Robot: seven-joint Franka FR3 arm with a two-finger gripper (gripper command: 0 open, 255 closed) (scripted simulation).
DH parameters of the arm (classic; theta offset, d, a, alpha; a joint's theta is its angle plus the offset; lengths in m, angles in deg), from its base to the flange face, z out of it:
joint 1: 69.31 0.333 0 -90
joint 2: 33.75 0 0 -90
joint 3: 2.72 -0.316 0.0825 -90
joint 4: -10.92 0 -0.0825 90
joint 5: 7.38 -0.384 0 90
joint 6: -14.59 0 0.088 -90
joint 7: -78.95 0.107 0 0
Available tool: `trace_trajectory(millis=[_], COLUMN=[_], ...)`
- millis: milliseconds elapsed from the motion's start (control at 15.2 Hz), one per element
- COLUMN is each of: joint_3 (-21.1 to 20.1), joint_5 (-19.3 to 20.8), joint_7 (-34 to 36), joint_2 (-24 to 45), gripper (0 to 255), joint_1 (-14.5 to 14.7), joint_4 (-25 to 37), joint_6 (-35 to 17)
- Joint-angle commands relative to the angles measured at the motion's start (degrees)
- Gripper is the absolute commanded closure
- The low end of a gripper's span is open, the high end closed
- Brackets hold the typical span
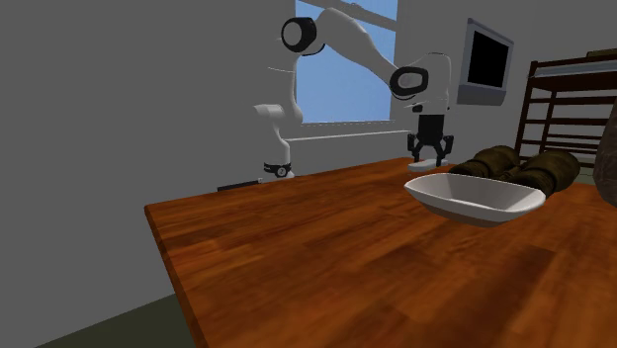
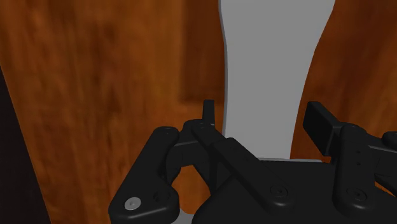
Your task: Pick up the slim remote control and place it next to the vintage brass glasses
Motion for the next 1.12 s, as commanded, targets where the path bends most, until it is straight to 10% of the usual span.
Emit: trace_trajectory(millis=[0, 1056], joint_3=[0.0, -0.77], joint_5=[0.0, -2.54], joint_7=[0.0, -1.69], joint_2=[-0.01, -3.86], gripper=[0, 0], joint_1=[0.0, -0.7], joint_4=[0.02, 2.95], joint_6=[0.0, 6.29])
